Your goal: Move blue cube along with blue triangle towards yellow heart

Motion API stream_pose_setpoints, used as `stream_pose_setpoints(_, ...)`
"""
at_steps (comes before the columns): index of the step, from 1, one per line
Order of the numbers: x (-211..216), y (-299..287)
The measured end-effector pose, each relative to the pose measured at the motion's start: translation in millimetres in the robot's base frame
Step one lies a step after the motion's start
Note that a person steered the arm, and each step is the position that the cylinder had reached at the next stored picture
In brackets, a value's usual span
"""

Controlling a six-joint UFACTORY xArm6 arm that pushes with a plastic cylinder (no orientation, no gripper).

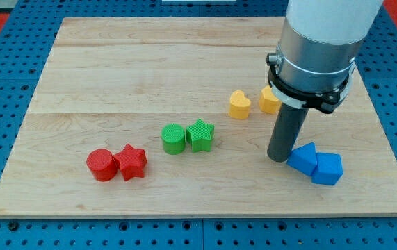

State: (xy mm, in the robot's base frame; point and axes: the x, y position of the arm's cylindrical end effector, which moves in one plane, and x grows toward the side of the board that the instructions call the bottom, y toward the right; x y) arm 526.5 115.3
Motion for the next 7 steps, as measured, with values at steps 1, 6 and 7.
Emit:
stream_pose_setpoints(1, -0.3, 0.0)
stream_pose_setpoints(6, -54.3, 96.2)
stream_pose_setpoints(7, 0.7, 131.1)
